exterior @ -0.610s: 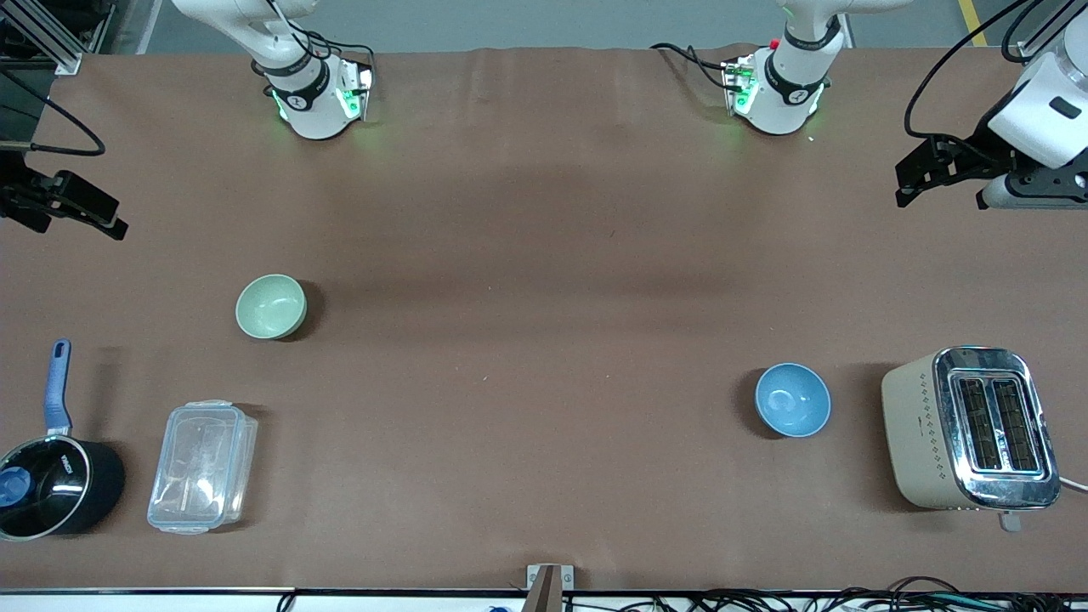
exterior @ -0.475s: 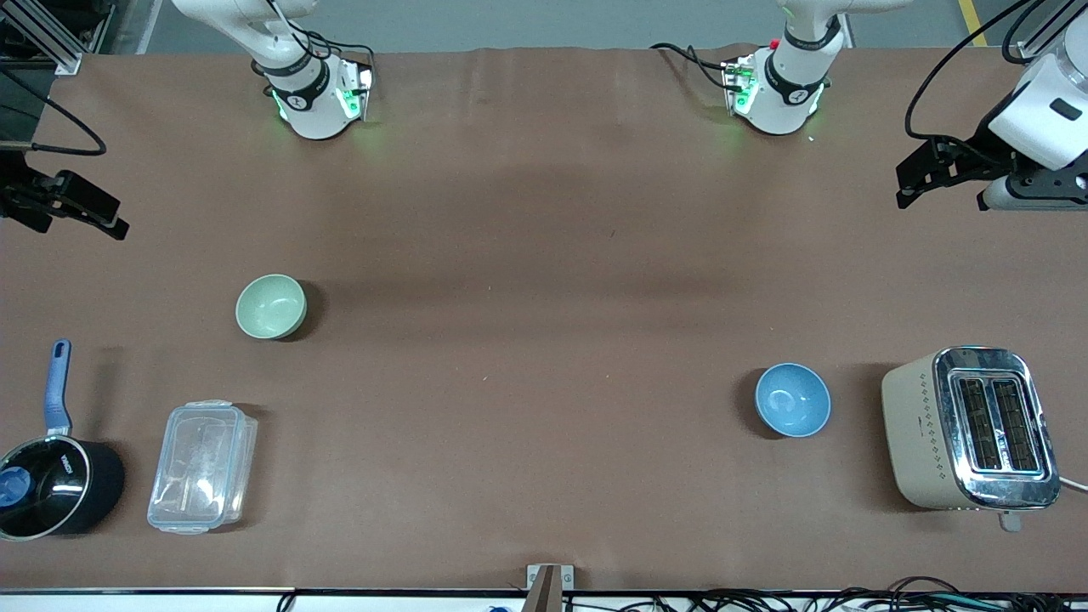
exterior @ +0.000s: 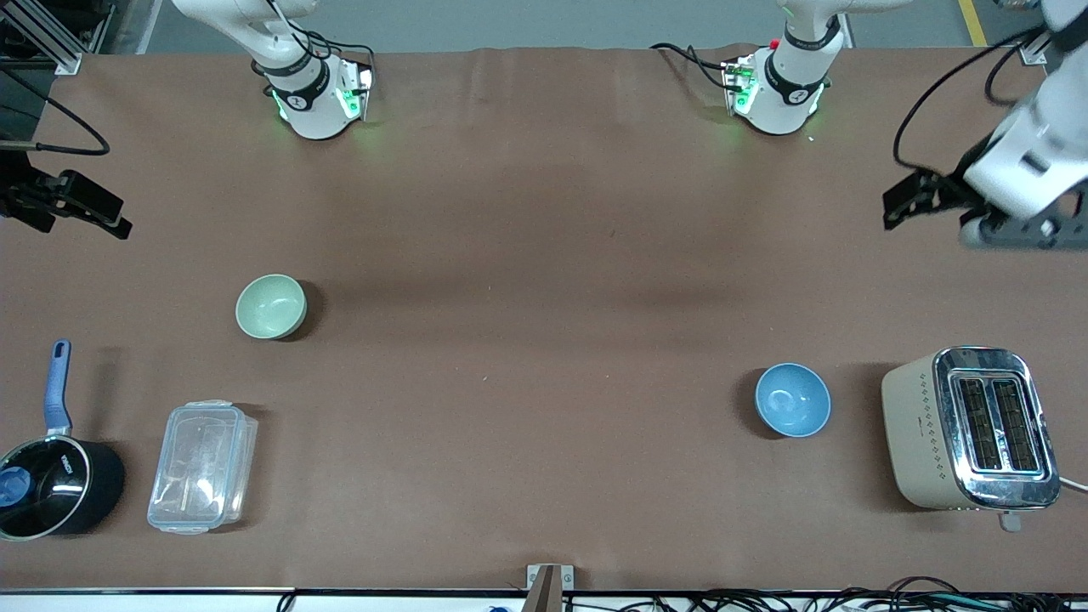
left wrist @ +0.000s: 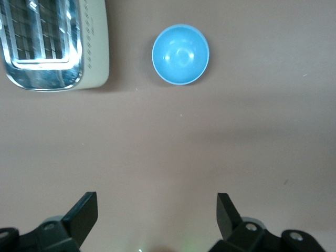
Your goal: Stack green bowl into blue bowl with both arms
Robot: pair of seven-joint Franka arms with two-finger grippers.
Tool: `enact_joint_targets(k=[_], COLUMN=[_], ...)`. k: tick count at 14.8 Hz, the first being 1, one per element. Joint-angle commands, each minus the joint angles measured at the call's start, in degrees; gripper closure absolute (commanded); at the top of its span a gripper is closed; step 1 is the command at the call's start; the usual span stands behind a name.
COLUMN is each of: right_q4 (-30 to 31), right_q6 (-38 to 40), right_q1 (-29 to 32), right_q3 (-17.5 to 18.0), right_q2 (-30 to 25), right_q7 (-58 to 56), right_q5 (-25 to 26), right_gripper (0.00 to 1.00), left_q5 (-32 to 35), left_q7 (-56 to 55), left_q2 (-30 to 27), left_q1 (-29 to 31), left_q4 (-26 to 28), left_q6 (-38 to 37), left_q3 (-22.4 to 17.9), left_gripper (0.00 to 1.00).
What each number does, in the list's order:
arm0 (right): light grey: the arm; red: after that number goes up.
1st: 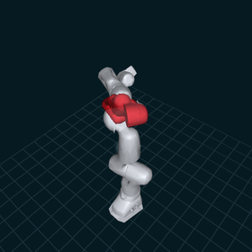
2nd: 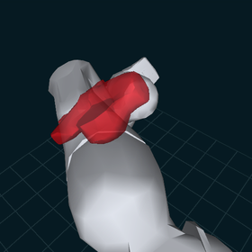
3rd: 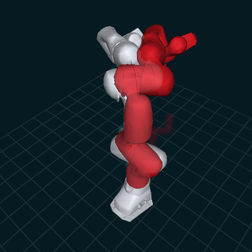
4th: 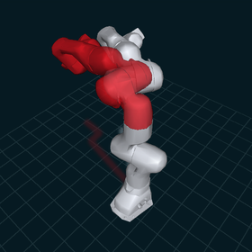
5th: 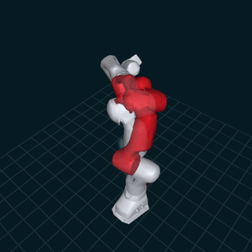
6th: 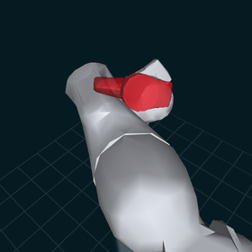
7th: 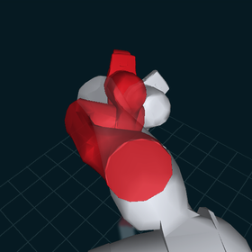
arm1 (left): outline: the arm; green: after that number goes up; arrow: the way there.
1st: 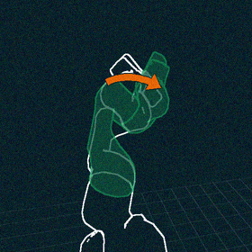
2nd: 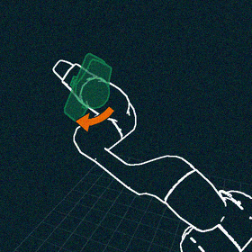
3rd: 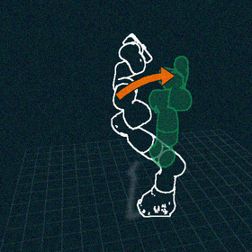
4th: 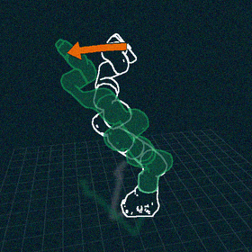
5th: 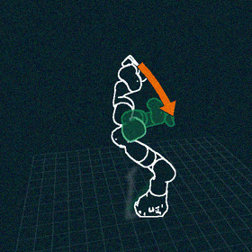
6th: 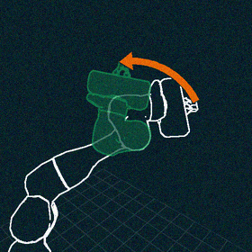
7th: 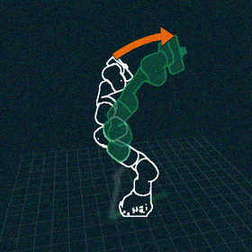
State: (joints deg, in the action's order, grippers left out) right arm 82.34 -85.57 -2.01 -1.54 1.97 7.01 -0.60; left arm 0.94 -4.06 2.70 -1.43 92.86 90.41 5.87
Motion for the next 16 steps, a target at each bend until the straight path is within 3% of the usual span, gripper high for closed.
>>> enact_joint_targets(k=[1,3,5,7,12,14,15,16], right_q4=[2.82,9.21,16.85,24.32,47.00,50.80,51.86,53.00], right_q6=[-0.04,-2.04,-8.97,-16.08,-43.93,-50.81,-53.71,-56.70], right_q1=[0.51,1.73,1.74,1.92,1.74,1.74,1.83,1.83], right_q3=[0.14,-1.52,-4.95,-5.57,-6.28,-6.28,-6.28,-6.28], right_q2=[-1.27,-1.36,-1.44,-1.44,-1.27,1.26,3.11,4.52], right_q7=[-1.47,-7.77,-12.88,-13.34,-13.69,-13.78,-13.78,-13.78], right_q5=[-0.37,-0.19,-0.10,0.34,0.42,0.42,0.42,0.42], right_gripper=[0.00,0.00,0.00,0.00,0.00,0.00,0.00,0.00], left_q5=[2.47,4.15,4.24,4.24,3.89,2.58,2.31,2.13], left_q7=[-0.07,-0.25,-0.34,-0.34,-0.42,-1.21,-1.56,-2.00], left_q2=[8.62,11.87,15.30,19.25,30.33,33.23,34.12,34.91], left_q1=[-0.07,-0.07,1.94,2.66,5.65,5.65,5.38,5.12], left_q4=[0.29,3.89,7.32,10.40,9.19,7.34,6.81,6.37], left_q6=[7.89,17.20,27.04,36.63,50.90,51.53,51.53,51.53], left_q3=[-0.15,-0.15,-0.15,-0.15,-0.06,0.02,0.02,0.02], left_gripper=[0.00,0.00,0.00,0.00,0.01,0.12,0.23,0.42])
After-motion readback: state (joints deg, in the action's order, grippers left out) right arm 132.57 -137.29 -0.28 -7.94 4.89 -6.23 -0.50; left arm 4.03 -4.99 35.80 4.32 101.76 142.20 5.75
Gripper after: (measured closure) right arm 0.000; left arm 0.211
